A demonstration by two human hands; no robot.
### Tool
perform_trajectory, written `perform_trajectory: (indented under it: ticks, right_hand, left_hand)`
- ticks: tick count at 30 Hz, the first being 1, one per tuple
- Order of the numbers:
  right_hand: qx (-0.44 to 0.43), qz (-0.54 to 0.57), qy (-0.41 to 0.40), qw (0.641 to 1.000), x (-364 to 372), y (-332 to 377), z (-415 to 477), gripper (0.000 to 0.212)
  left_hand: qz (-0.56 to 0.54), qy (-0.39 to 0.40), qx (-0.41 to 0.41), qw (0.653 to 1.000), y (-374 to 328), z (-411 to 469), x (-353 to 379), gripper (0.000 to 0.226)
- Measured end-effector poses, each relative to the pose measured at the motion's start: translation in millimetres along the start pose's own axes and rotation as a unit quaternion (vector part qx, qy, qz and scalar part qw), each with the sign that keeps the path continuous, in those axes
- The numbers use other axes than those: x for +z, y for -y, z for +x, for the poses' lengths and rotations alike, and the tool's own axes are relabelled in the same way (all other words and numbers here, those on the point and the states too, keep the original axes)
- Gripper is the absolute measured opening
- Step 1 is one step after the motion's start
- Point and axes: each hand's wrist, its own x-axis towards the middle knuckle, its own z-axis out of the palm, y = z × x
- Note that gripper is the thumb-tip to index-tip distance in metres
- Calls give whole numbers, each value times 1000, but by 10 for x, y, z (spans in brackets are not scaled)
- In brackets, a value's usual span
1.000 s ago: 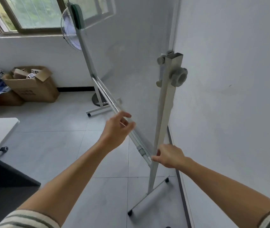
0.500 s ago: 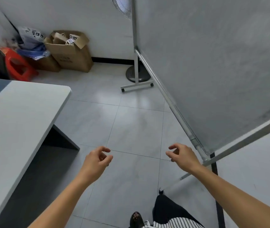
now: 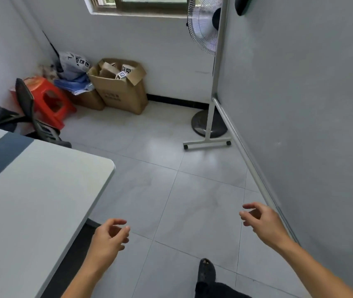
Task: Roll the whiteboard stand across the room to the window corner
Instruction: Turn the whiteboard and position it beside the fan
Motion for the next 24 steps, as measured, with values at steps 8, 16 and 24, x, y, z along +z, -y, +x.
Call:
perform_trajectory:
  ticks: [8, 16, 24]
  right_hand:
    - [-46, 6, -4, 999, -84, 1268, 1510, 17]
    - [-7, 29, -68, 997, 183, 2126, 2930, 17]
    - [27, 83, -160, 983, 9, 2994, 3972, 15]
  left_hand:
    - [-57, -22, 31, 998, -909, 1409, -212, 6]
    - [-56, 9, 33, 998, -1569, 3445, -623, 6]
    - [5, 115, 122, 986, -3234, 5239, -442, 4]
